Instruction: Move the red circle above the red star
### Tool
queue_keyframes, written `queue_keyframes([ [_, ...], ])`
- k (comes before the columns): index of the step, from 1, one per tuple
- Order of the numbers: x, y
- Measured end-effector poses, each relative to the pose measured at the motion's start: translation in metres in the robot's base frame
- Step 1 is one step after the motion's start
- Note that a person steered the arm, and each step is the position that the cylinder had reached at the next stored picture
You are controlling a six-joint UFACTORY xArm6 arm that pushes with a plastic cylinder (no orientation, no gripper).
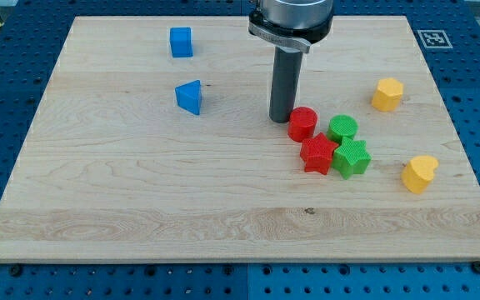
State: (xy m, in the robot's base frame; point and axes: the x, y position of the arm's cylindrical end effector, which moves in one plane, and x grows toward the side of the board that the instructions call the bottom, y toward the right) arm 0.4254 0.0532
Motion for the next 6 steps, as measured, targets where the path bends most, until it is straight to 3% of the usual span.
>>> queue_keyframes([
  [4, 0.000, 0.019],
  [6, -0.036, 0.019],
])
